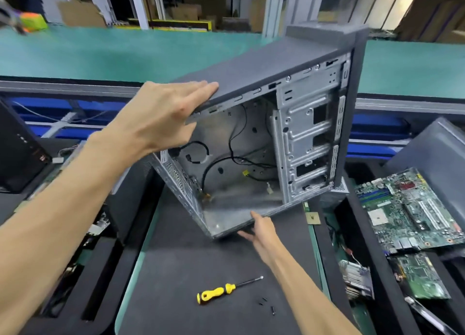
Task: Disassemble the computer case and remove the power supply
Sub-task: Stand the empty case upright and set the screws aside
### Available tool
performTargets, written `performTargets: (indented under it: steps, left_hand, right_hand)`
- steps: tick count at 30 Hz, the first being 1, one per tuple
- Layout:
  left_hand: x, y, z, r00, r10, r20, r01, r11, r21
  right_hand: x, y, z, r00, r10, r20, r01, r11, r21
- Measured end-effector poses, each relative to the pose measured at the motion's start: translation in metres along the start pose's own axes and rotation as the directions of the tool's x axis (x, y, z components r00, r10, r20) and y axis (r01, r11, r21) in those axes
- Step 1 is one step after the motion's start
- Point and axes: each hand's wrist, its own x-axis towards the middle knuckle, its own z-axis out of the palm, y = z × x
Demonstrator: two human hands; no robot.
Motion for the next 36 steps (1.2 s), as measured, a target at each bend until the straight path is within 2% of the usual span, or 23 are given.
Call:
performTargets:
  steps: [8,15,18,20,23,25,27,32,36]
  left_hand:
    - [0.007,0.004,0.010,0.995,0.064,0.078,-0.063,0.998,-0.023]
    - [0.010,0.005,0.022,0.988,0.077,0.135,-0.075,0.997,-0.025]
    - [0.012,0.004,0.025,0.993,0.064,0.102,-0.059,0.997,-0.047]
    - [0.011,0.005,0.026,0.996,0.061,0.070,-0.057,0.997,-0.051]
    - [0.010,0.007,0.027,0.999,0.048,0.024,-0.047,0.998,-0.049]
    - [0.011,0.008,0.027,0.999,0.035,0.016,-0.034,0.999,-0.032]
    - [0.010,0.009,0.026,0.999,0.027,0.035,-0.026,1.000,-0.017]
    - [0.006,0.018,0.019,0.992,-0.055,0.111,0.062,0.996,-0.059]
    - [-0.004,0.032,0.008,0.975,-0.192,0.109,0.212,0.952,-0.220]
  right_hand:
    - [0.004,0.025,0.020,0.981,0.120,0.154,-0.134,0.988,0.083]
    - [0.007,0.042,0.034,0.959,0.214,0.185,-0.237,0.965,0.112]
    - [0.010,0.035,0.029,0.952,0.242,0.186,-0.243,0.970,-0.019]
    - [0.008,0.027,0.023,0.941,0.279,0.194,-0.238,0.948,-0.210]
    - [0.008,0.009,0.014,0.915,0.359,0.184,-0.219,0.824,-0.523]
    - [0.010,-0.006,0.006,0.908,0.377,0.182,-0.190,0.760,-0.622]
    - [0.013,-0.020,-0.004,0.917,0.355,0.179,-0.161,0.743,-0.649]
    - [0.019,-0.041,-0.039,0.976,0.203,0.085,-0.115,0.799,-0.591]
    - [0.021,-0.049,-0.069,0.999,0.036,-0.041,-0.052,0.857,-0.513]
